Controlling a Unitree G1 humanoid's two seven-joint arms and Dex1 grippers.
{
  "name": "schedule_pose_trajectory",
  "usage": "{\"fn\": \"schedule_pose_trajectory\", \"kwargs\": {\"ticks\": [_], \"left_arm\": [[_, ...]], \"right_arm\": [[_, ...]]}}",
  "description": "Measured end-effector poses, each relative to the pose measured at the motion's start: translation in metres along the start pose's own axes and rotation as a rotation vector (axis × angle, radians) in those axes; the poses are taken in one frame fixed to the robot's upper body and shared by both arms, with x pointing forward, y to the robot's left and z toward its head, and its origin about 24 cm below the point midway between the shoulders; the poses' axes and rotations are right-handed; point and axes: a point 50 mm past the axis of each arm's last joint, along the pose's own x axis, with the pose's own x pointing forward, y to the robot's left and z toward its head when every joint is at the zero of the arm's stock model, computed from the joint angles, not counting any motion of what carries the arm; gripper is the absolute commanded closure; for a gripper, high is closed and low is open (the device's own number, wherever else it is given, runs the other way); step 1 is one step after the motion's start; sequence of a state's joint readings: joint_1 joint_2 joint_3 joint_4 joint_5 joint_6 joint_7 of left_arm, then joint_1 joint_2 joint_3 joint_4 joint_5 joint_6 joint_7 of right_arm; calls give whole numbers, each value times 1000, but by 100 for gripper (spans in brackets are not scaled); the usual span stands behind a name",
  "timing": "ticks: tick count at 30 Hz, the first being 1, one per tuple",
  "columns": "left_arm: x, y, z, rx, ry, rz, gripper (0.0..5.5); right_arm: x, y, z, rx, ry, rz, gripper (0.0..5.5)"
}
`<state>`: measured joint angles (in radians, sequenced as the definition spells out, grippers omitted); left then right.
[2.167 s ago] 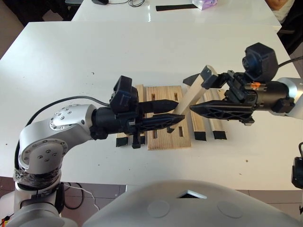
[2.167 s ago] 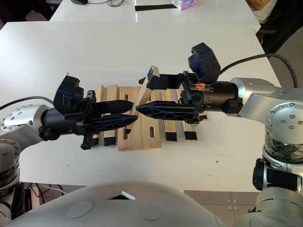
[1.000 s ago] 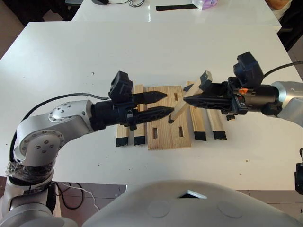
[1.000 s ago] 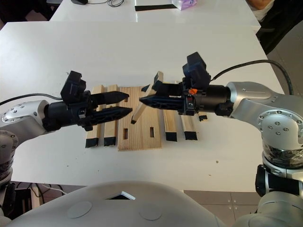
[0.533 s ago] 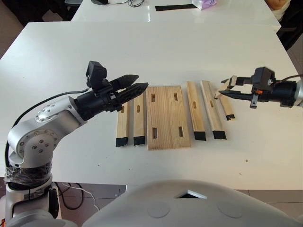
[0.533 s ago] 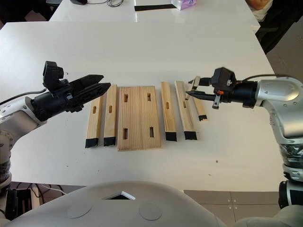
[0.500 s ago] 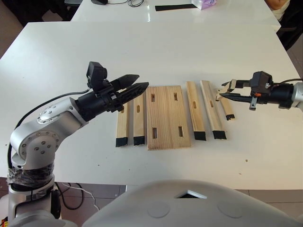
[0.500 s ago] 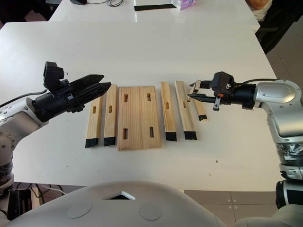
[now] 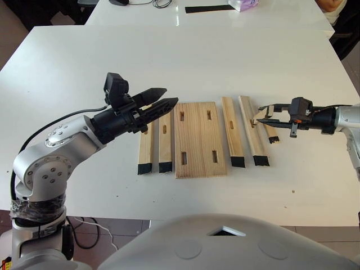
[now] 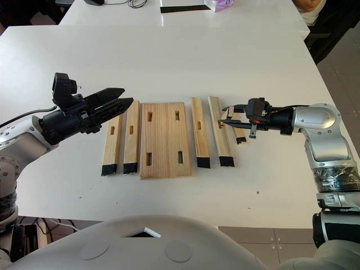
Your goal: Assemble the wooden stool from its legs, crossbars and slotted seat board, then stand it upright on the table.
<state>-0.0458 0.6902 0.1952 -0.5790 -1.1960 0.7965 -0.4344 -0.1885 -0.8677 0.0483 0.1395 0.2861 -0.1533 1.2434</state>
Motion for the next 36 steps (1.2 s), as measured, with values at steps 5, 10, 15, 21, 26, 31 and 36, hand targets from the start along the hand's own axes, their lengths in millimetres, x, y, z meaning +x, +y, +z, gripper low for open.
{"fn": "schedule_pose_trajectory", "kwargs": {"ticks": [5,10,15,21,26,31,36], "left_arm": [[1,0,2,10,2,-10,269],[2,-1,3,9,12,-14,269],[2,-2,3,12,12,-18,269],[2,-4,3,16,11,-26,269],[2,-4,3,11,18,-31,269],[3,-5,3,5,25,-43,269],[3,-6,4,8,29,-53,269]], "right_arm": [[-3,4,-6,-4,-4,-11,420],[-7,7,-7,82,-27,0,420],[-11,4,-4,125,-17,41,420],[-10,4,0,73,-3,70,420],[-3,19,7,34,-15,131,420],[-2,28,7,36,-10,164,420],[-4,28,6,55,-4,163,420]]}}
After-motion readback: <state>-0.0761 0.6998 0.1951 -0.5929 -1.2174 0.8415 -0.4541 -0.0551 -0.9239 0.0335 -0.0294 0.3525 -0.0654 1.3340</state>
